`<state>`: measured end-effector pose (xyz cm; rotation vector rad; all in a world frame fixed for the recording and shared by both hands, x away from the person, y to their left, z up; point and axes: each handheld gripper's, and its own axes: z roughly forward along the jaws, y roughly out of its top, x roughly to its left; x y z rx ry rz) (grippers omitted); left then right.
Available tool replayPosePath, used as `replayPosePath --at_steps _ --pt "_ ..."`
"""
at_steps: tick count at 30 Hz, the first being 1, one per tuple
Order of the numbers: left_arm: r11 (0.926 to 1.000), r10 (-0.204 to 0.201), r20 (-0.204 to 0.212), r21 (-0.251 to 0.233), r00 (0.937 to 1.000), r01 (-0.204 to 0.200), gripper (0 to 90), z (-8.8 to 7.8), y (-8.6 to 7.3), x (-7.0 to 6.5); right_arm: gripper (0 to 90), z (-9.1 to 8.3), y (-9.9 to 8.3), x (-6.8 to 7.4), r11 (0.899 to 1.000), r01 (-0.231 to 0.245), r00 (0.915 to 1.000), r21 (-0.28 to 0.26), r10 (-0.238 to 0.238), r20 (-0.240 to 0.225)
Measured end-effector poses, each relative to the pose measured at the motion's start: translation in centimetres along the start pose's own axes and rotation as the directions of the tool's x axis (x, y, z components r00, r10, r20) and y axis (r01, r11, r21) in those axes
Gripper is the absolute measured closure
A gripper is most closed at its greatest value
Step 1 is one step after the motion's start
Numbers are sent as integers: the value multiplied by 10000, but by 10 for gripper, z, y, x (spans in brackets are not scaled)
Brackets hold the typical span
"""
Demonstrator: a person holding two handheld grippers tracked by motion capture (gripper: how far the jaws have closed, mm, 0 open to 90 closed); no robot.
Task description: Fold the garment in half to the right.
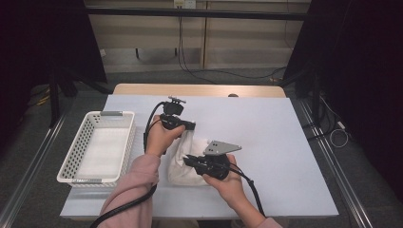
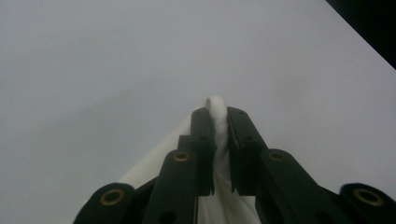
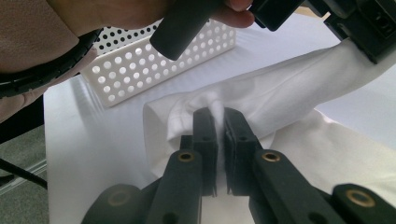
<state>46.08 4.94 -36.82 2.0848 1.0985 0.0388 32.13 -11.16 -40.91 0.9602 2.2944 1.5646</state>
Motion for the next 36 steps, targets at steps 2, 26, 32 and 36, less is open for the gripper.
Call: replayPosePath --at_steps 2,26,32,36 --pt "10000 -51 9 9 10000 51 820 1 0 -1 854 -1 0 -1 10000 -37 10000 14 37 16" --pt "9998 105 154 183 9998 -108 817 17 -3 -6 854 -10 -12 -7 9998 -193 9998 79 192 106" --pt "9997 128 158 206 9998 -131 817 20 -2 -8 854 -10 -13 -8 9997 -214 9997 87 213 118" --pt "9997 173 190 191 9997 -177 817 20 -2 -9 854 -11 -13 -9 9998 -197 9997 44 196 129"
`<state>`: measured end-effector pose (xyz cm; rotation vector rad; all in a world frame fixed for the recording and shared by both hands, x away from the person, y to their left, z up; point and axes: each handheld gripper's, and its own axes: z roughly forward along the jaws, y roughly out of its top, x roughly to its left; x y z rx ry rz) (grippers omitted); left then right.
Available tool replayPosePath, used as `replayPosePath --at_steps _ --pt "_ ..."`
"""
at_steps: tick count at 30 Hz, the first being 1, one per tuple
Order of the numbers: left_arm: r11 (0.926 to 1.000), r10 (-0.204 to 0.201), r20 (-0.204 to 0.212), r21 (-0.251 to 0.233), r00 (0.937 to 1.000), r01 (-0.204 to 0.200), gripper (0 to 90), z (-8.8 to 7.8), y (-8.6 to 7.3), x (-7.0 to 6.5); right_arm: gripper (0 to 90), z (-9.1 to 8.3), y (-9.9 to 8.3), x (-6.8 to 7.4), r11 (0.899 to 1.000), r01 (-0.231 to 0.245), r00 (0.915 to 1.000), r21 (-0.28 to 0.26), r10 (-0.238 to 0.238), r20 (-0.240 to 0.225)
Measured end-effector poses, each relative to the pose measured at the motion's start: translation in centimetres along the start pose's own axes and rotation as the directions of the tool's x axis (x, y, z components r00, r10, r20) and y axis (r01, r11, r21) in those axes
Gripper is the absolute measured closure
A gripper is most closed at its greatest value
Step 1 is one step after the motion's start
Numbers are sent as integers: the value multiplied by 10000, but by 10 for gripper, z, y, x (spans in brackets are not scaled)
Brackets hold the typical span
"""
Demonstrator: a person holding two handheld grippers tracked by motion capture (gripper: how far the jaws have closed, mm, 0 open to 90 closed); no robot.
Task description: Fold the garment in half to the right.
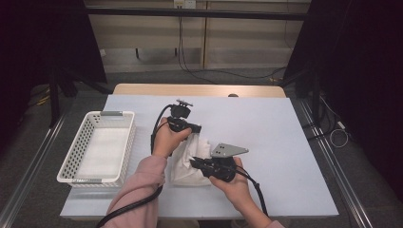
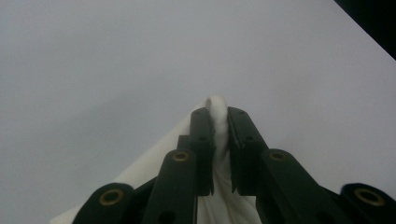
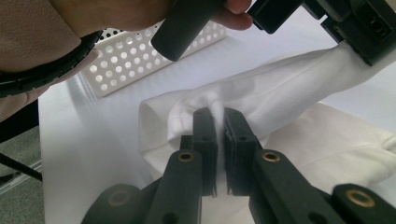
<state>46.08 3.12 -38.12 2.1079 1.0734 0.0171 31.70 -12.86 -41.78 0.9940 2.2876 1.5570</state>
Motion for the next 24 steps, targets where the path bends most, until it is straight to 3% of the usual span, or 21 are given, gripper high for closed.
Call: replayPosePath --at_steps 9,12,24 --pt "9999 133 174 -87 9998 -132 817 5 -1 -2 855 -3 -2 -2 10000 -48 10000 26 48 63" --pt "9999 0 211 -143 9998 3 817 7 -1 -3 854 -4 -3 -3 10000 -25 10000 28 25 65" --pt "9990 365 221 -255 9991 -359 816 11 -3 -3 854 -5 -7 -6 10000 -46 9999 78 45 113"
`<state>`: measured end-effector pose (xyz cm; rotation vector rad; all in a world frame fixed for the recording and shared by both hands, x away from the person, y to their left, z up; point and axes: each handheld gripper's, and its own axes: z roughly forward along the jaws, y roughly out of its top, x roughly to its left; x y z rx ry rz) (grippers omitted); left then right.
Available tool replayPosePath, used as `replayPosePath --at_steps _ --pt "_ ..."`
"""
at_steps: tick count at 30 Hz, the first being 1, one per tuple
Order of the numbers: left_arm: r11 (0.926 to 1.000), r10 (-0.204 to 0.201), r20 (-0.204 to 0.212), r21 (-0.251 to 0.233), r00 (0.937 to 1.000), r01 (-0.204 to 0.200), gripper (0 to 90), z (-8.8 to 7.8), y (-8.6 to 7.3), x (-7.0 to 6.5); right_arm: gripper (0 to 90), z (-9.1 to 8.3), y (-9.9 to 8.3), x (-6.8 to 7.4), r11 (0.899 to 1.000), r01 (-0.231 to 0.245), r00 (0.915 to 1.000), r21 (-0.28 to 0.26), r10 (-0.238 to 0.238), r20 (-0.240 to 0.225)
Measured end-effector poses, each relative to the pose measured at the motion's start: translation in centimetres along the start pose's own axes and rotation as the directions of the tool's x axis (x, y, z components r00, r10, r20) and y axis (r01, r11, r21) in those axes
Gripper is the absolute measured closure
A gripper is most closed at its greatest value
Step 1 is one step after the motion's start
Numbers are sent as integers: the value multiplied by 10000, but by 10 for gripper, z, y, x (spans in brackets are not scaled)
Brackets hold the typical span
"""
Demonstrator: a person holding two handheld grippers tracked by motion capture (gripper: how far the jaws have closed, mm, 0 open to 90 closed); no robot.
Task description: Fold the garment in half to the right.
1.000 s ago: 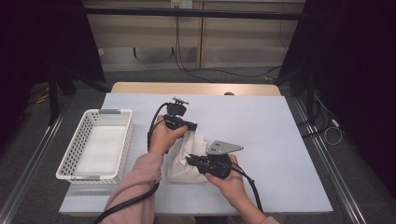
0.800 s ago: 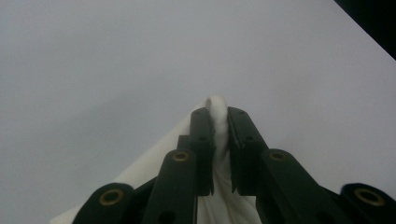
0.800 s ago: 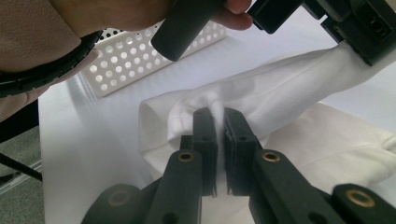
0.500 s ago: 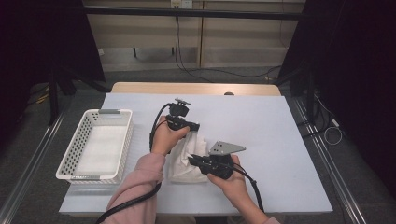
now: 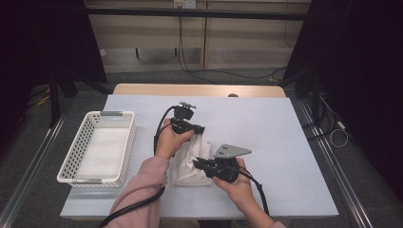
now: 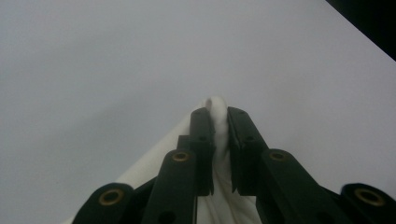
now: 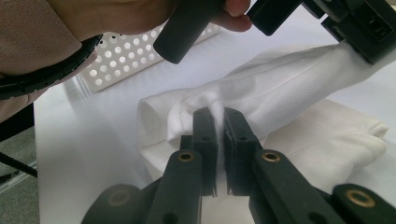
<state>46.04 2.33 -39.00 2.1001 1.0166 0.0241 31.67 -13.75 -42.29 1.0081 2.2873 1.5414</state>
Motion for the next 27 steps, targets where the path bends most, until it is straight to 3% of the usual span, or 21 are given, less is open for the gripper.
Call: replayPosePath --at_steps 27 --pt "9999 -33 146 109 9999 32 806 14 -8 -1 854 -2 -9 -5 9997 -184 9998 190 185 -85"
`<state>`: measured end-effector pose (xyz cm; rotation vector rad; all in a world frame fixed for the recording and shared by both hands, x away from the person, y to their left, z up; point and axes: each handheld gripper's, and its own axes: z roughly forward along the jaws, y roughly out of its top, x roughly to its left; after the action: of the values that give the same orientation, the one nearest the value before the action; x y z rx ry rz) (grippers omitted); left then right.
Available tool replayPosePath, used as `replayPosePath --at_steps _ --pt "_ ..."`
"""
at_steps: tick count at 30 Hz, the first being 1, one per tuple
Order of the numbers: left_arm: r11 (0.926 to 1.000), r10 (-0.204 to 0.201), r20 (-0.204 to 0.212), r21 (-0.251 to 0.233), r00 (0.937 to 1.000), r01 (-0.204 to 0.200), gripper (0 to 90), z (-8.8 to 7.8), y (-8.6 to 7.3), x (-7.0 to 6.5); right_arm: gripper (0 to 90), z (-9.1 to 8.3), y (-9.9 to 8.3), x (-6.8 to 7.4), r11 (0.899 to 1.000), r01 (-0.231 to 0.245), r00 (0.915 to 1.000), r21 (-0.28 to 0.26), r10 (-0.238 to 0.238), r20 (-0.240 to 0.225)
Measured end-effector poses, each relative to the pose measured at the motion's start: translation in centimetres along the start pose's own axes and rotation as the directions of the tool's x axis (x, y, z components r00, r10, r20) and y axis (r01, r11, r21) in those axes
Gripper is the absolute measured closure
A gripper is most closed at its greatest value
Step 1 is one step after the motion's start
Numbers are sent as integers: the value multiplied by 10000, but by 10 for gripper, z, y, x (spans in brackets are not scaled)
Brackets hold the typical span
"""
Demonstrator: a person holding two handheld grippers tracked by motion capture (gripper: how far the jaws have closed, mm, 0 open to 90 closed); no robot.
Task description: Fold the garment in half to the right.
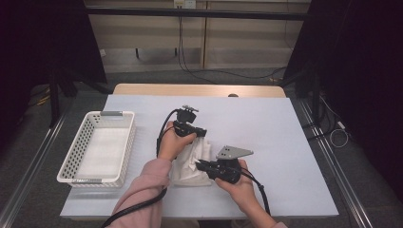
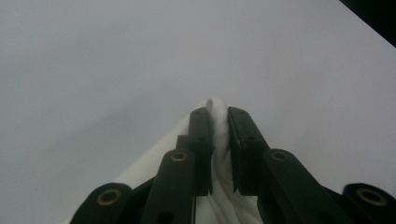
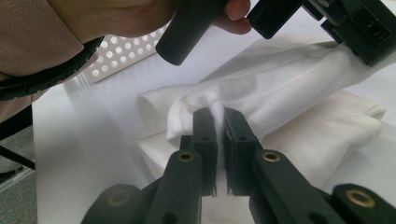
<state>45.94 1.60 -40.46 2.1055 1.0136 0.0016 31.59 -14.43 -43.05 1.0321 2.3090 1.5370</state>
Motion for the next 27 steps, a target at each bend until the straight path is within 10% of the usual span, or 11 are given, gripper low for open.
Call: replayPosePath --at_steps 27 --pt "9996 278 -75 66 9996 -278 760 14 -9 1 852 6 -10 -3 9991 70 9999 418 -73 79"
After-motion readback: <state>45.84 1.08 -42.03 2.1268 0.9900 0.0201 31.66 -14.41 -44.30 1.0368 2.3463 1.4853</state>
